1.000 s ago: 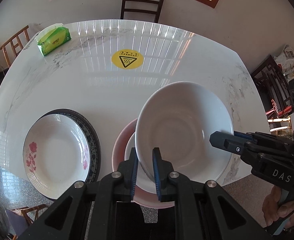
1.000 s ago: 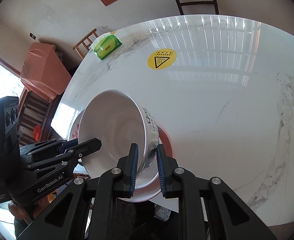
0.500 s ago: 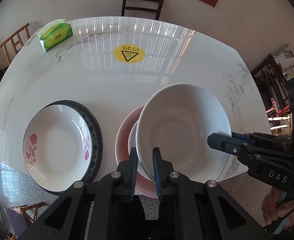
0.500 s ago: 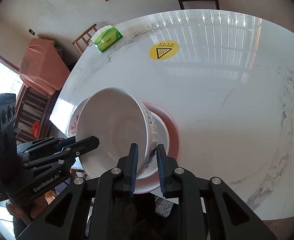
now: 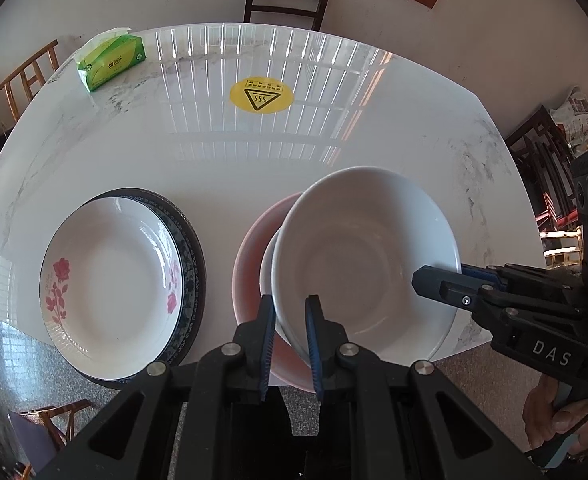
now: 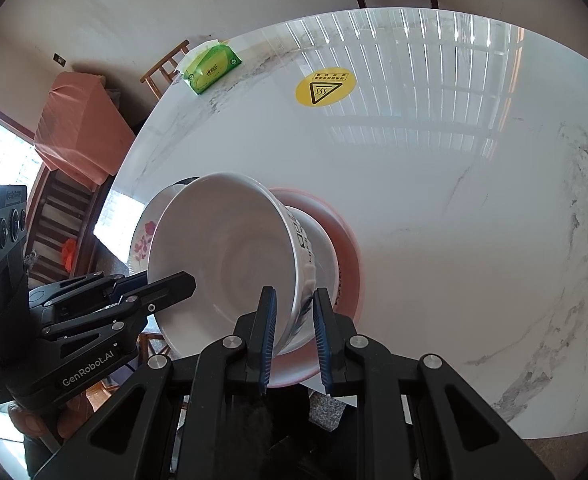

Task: Organize plates and bowls
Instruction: 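Lower the blue-banded bowl into the Rabbit bowl with both grippers, then open both grippers and shift them to the pink bowl rim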

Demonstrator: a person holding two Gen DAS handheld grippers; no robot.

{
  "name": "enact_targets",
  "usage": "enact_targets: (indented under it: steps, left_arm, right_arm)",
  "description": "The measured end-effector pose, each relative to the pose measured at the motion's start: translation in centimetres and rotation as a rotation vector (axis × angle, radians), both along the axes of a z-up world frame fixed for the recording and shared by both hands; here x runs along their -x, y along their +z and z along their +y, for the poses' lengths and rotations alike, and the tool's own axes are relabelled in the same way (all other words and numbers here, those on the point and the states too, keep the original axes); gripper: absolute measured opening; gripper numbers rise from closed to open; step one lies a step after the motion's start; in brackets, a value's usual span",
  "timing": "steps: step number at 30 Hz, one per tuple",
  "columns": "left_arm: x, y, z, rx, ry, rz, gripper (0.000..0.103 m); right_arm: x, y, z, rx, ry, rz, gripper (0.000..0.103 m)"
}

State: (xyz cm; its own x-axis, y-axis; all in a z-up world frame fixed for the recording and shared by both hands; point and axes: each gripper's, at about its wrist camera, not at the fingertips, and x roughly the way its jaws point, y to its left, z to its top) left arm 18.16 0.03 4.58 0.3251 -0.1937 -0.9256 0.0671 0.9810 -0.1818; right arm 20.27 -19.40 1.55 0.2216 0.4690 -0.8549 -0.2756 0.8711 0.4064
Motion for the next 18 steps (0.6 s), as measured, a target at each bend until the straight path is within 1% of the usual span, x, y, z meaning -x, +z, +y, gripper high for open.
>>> enact_targets:
  steps: [10, 12, 15, 18]
  left_arm:
    - [-0.2, -1.1, -0.2, -0.005, -0.001, 0.011, 0.015]
    - [-0.2, -1.3, -0.3, -0.015, -0.006, 0.008, 0.015]
    - [-0.1, -1.6, -0.6, -0.034, -0.013, -0.004, 0.016]
    - [0.2, -1.7, -1.0, -0.061, -0.033, -0.035, 0.024]
  right_arm:
    - [-0.1, -0.6, -0.1, 0.003, -0.003, 0.008, 0.018]
    - [-0.1, -0.9, 0.0, 0.008, -0.001, 0.008, 0.019]
    - [0.1, -0.9, 0.4, 0.034, 0.01, -0.014, 0.021]
    - [0.3, -0.7, 0.5, 0.05, 0.019, -0.046, 0.026]
